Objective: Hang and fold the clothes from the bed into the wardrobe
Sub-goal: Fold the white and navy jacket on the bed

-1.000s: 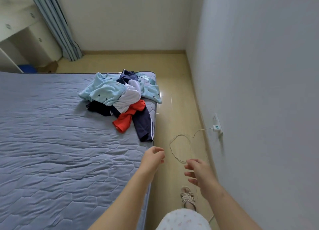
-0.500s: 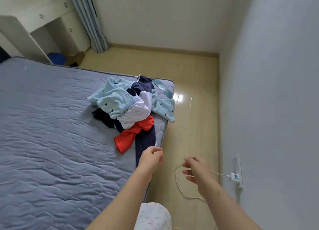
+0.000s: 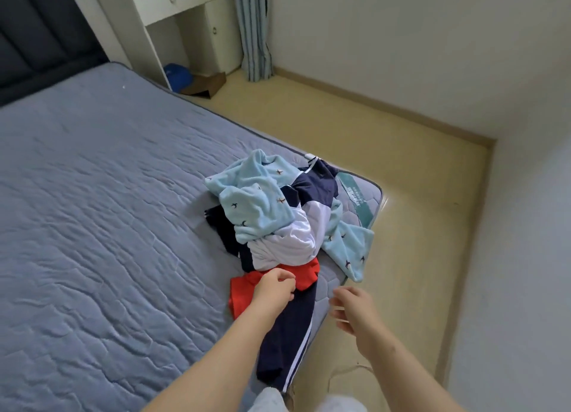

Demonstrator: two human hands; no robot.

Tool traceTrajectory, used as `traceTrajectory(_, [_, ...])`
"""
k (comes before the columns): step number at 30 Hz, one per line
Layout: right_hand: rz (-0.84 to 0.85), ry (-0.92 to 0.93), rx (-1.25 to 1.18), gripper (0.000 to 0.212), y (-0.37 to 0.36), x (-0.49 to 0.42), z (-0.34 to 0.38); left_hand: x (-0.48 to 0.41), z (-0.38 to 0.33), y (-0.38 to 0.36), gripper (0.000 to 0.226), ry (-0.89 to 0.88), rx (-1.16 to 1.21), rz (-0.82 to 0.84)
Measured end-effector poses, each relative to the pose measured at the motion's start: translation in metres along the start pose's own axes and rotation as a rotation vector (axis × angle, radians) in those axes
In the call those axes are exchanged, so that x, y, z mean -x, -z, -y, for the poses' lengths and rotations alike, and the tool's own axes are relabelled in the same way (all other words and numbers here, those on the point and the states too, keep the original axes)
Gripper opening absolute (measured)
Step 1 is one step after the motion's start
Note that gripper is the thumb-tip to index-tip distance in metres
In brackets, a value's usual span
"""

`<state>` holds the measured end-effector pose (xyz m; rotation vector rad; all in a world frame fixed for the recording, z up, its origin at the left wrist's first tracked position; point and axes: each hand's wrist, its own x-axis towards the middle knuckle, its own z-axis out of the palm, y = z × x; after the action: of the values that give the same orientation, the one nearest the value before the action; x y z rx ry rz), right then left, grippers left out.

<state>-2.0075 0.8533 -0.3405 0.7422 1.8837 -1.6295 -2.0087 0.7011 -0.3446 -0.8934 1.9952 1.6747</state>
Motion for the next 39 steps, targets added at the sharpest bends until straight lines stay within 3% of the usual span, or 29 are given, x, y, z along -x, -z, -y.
traceTrajectory(11, [0.159,-0.114,0.196,0.010,-0.001,-0.140,0.076,-0.116,-0.048,-0.017,0.016,0.206,0.072,-0.133])
traceTrajectory(21, [0.319,-0.186,0.535,0.013,0.004,-0.281,0.144,-0.217,-0.069,-0.062,0.016,0.652,0.352,-0.340])
traceTrajectory(23, [0.345,-0.229,0.577,0.012,0.001,-0.298,0.141,-0.235,-0.066,-0.068,0.023,0.715,0.479,-0.388])
traceTrajectory(27, [0.367,-0.297,0.616,0.028,-0.002,-0.325,0.130,-0.267,-0.048,-0.077,0.044,0.826,1.027,-0.473])
traceTrajectory(29, [0.364,-0.337,0.612,0.027,-0.001,-0.334,0.125,-0.282,-0.038,-0.081,0.056,0.875,1.154,-0.458])
traceTrajectory(33, [0.337,-0.374,0.663,0.011,-0.001,-0.344,0.119,-0.308,-0.028,-0.092,0.052,0.873,1.383,-0.500])
traceTrajectory(36, [0.323,-0.357,0.710,0.009,-0.002,-0.343,0.114,-0.308,-0.022,-0.091,0.052,0.800,1.344,-0.596])
traceTrajectory(39, [0.334,-0.347,0.708,0.007,-0.012,-0.326,0.108,-0.283,-0.021,-0.071,0.044,0.698,1.321,-0.560])
